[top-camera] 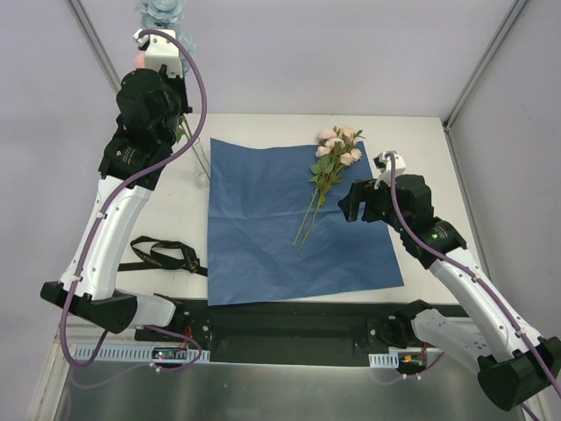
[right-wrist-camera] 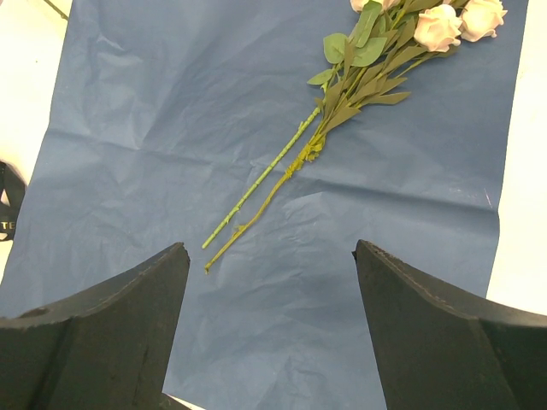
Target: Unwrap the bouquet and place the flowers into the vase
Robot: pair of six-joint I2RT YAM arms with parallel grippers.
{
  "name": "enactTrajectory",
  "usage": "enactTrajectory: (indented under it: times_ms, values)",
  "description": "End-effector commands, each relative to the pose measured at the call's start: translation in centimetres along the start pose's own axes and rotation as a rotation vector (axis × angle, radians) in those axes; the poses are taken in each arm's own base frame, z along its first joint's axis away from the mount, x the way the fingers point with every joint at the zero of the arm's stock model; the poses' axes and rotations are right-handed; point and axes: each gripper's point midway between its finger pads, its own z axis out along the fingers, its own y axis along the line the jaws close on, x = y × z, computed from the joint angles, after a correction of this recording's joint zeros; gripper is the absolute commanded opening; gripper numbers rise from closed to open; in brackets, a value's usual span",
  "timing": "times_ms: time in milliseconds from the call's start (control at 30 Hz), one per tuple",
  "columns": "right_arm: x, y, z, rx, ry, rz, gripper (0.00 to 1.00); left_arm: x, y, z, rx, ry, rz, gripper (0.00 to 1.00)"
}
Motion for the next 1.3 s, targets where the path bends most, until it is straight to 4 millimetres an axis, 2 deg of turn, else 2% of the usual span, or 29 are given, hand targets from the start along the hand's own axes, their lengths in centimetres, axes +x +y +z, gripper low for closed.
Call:
enactTrajectory:
  times_ms: [0, 733, 1267]
  values:
    - [-1.1, -0.1, -0.7, 0.009, -0.043, 0.012, 0.81, -2.6, 1.2, -0.7, -0.028, -0.059, -0.045, 0.00]
    - [-0.9, -0.3, -0.7, 0.014, -0.041, 0.014, 0.82, -1.3, 1.3, 2.2, -0.061, -0.018, -0.061, 0.00]
    - [-0.8, -0.4, -0.8, 0.014, -0.041, 0.021, 0.82, 2.9, 1.4, 5.2, -0.103, 0.075, -0.091, 0.00]
